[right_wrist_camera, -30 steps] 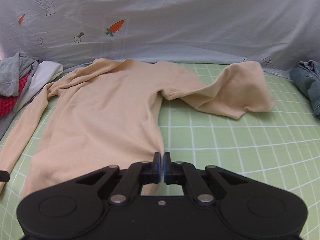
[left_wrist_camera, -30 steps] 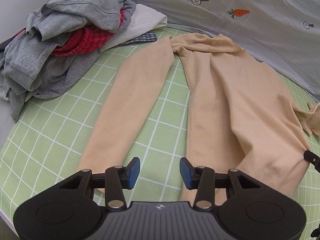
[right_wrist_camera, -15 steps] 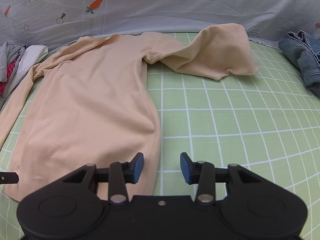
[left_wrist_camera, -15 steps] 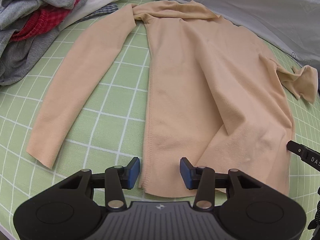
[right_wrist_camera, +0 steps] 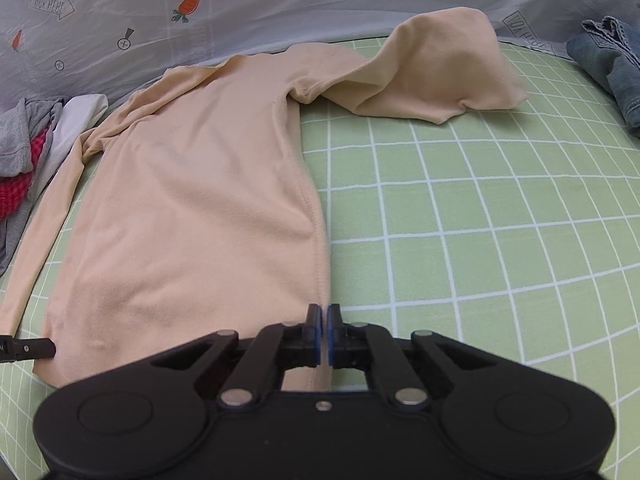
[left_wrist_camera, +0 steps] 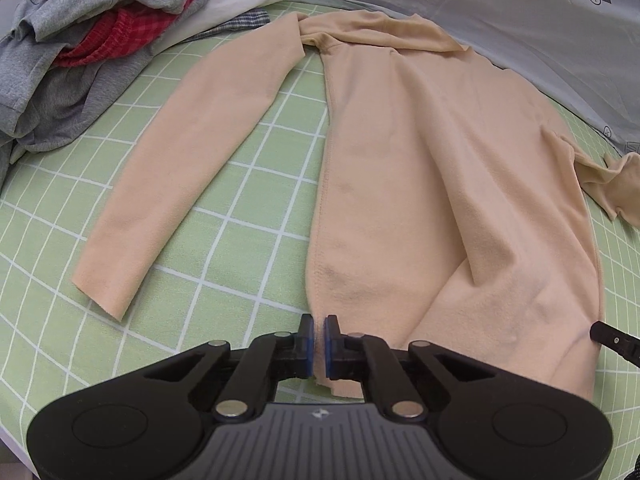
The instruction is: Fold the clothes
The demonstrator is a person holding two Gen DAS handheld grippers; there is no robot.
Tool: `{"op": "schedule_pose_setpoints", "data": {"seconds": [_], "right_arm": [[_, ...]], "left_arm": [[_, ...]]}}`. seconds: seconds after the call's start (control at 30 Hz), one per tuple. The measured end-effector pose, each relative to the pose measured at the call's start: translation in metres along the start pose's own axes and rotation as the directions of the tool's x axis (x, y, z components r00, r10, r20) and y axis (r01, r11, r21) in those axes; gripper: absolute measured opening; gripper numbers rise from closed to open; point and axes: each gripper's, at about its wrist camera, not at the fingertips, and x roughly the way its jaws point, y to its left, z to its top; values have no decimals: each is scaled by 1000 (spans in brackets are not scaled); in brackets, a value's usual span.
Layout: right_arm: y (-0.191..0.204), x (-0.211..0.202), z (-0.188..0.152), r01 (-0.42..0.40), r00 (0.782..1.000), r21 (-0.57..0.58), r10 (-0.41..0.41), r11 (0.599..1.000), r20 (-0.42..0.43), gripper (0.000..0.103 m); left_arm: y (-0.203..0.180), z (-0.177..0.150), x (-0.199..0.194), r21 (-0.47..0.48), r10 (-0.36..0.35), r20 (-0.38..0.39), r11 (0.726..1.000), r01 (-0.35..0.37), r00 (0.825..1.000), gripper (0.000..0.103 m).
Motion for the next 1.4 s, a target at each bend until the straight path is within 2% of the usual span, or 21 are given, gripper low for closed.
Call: {"op": "schedule_pose_setpoints", "data": {"seconds": [0.23, 0.4, 0.57, 0.83, 1.07, 1.2, 1.23, 1.27, 1.3, 1.37, 1.4], "right_arm": [[-8, -18, -19, 65, 998, -10, -64, 998, 15, 3], [-24, -33, -49, 81, 997, 34, -82, 996, 8, 3], [-28, -50, -78, 111, 994, 13, -111, 994, 8, 3], [-37, -68, -102, 132, 991, -25, -133, 991, -11, 3], [-39, -75, -111, 174, 984, -146, -177, 974, -8, 3], [-38, -77, -110, 145, 988, -208, -153, 967, -22, 5], [-41, -77, -108, 134, 989, -201, -142, 970, -29, 7], [-44, -79, -106, 123, 991, -193, -131, 974, -30, 14], [-47, -80, -103, 112, 992, -185, -120, 976, -30, 19], [-52, -83, -98, 123, 992, -179, -127, 976, -8, 44], [-55, -83, -95, 129, 991, -174, -130, 976, 4, 48]], "left_arm": [[30, -10, -16, -96, 67, 10, 993, -66, 998, 5], [40, -29, -25, -111, 66, -4, 992, -66, 998, 5], [31, -52, -37, -50, 83, -2, 995, -83, 997, 5], [33, -85, -51, -41, 89, -20, 995, -90, 996, 6], [27, -114, -54, -83, 82, -77, 993, -88, 994, 6], [24, -116, -58, -136, 103, -82, 984, -113, 991, 10], [23, -115, -61, -148, 108, -75, 982, -119, 991, 10], [22, -114, -65, -159, 113, -64, 980, -122, 991, 10], [20, -111, -69, -164, 116, -48, 979, -122, 992, 15], [16, -104, -78, -169, 119, -10, 979, -119, 993, 27], [12, -99, -80, -163, 117, 10, 980, -114, 993, 32]]}}
